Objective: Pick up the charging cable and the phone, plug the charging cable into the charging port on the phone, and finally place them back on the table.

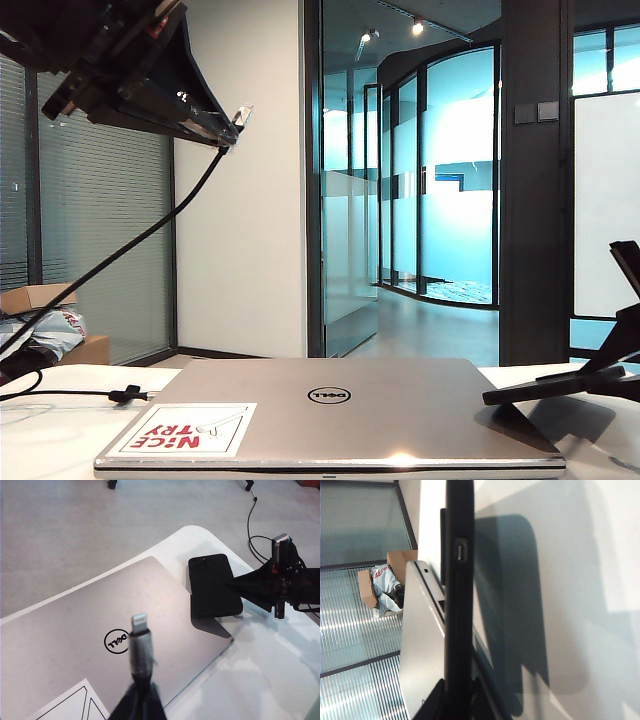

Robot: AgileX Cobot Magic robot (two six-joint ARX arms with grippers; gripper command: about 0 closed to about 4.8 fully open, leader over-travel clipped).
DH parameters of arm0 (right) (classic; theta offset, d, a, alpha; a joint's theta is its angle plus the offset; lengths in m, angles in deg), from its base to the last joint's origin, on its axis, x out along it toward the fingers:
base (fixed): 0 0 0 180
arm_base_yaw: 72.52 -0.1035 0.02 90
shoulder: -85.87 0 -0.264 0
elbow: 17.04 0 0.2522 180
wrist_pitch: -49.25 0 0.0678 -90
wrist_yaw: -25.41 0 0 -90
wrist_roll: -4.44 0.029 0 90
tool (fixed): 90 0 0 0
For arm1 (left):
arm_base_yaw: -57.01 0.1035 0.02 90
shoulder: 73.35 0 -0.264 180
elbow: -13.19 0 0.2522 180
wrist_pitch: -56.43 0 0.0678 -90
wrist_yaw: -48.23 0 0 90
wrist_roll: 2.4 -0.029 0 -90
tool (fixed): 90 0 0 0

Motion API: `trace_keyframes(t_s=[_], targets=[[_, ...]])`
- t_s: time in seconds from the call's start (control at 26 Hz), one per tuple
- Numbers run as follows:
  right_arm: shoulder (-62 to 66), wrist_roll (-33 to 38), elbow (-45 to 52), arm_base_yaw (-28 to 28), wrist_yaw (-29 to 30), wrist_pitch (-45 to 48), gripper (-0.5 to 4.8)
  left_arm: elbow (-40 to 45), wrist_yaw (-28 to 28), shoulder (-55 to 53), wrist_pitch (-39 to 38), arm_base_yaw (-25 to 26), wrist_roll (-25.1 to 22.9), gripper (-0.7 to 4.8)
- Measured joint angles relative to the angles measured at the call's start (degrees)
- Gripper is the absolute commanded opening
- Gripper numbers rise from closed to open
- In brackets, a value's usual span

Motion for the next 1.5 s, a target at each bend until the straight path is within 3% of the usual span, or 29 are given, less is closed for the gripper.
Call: trace_keyframes(t_s=[0.19, 0.27, 0.58, 0.73, 0.88, 1.15, 1.5], targets=[[-3.8, -6.1, 0.2, -0.3, 0.4, -2.7, -0.06, 0.0, 0.0, 0.0, 0.0, 0.0, 0.0, -0.06], [-9.0, -10.4, 0.5, -0.3, 0.5, -8.1, -0.06, 0.0, 0.0, 0.0, 0.0, 0.0, 0.0, -0.06], [-32.2, -30.4, -7.1, -0.4, -4.4, -44.1, -0.06, 0.0, 0.0, 0.0, 0.0, 0.0, 0.0, -0.06], [-37.9, -43.3, -14.6, -0.5, -8.4, -67.0, -0.06, 0.0, 0.0, 0.0, 0.1, 0.0, 0.0, -0.06], [-37.8, -50.1, -21.1, -3.2, -11.7, -81.4, -0.06, 0.0, 0.0, 0.0, 0.2, 0.0, 0.0, -0.06], [-36.2, -54.9, -23.2, -13.2, -18.5, -93.9, -0.06, 0.0, 0.0, 0.0, 0.3, 0.0, 0.0, -0.06], [-29.9, -54.9, -23.2, -14.2, -20.5, -96.0, -0.06, 0.0, 0.0, 0.0, 0.4, 0.0, 0.0, -0.06]])
